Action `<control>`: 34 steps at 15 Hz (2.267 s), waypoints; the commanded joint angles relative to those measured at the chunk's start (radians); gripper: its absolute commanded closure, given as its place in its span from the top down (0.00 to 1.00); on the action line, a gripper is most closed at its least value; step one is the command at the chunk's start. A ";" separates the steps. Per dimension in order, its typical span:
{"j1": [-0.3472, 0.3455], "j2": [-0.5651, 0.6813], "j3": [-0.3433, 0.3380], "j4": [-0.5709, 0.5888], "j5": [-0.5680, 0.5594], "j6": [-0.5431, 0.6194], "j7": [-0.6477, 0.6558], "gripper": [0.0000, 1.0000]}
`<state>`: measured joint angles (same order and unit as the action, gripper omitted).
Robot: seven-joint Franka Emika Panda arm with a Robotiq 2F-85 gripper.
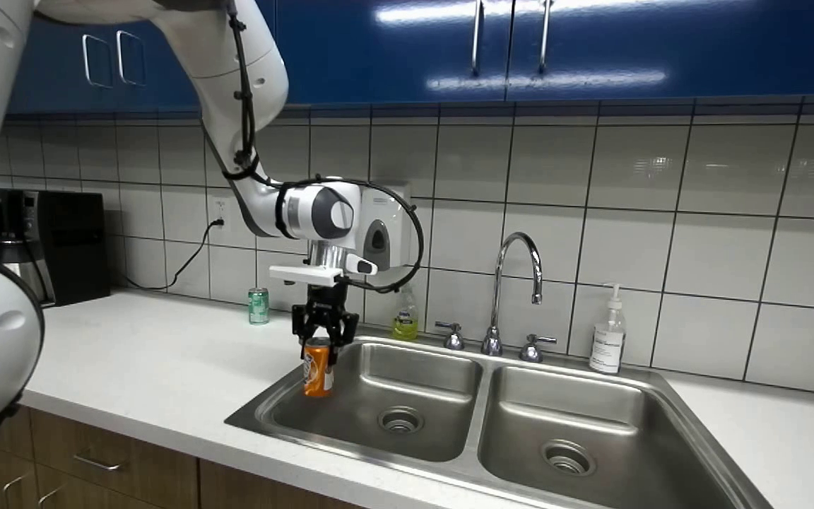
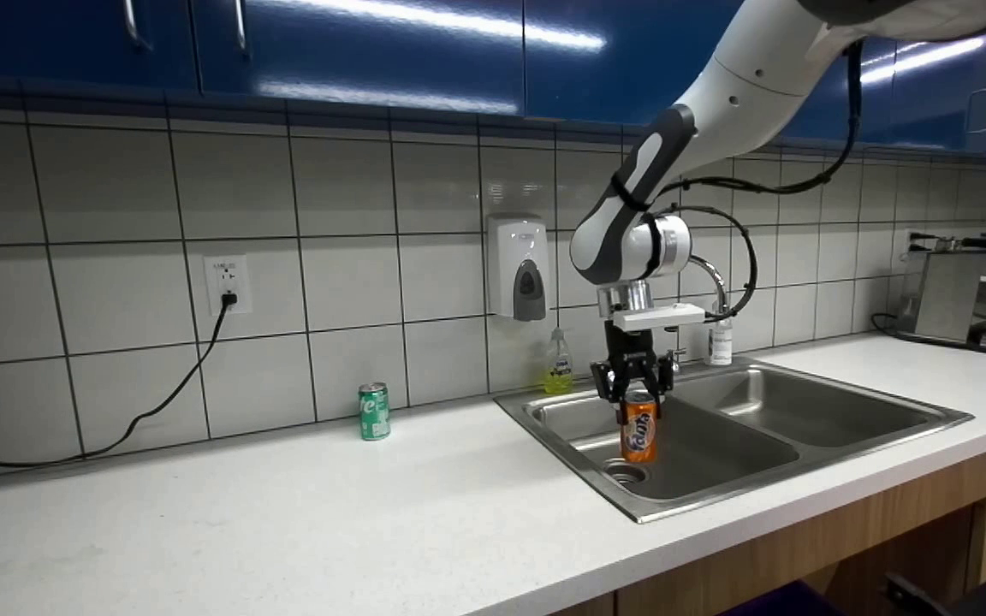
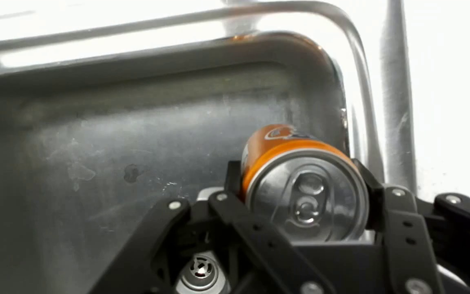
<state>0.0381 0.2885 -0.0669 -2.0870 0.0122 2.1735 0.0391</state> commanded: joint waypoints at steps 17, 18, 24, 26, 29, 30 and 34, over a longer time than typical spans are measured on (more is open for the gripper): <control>0.176 -0.028 0.211 0.111 -0.118 -0.202 0.051 0.38; 0.181 -0.006 0.211 0.131 -0.127 -0.201 0.050 0.38; 0.196 0.114 0.201 0.232 -0.147 -0.185 0.046 0.38; 0.196 0.139 0.199 0.252 -0.142 -0.182 0.044 0.38; 0.196 0.162 0.197 0.270 -0.138 -0.177 0.045 0.38; 0.196 0.165 0.196 0.274 -0.137 -0.176 0.047 0.38; 0.197 0.172 0.193 0.277 -0.136 -0.167 0.052 0.38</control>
<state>0.2293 0.4565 0.1315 -1.8326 -0.1163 2.0071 0.0704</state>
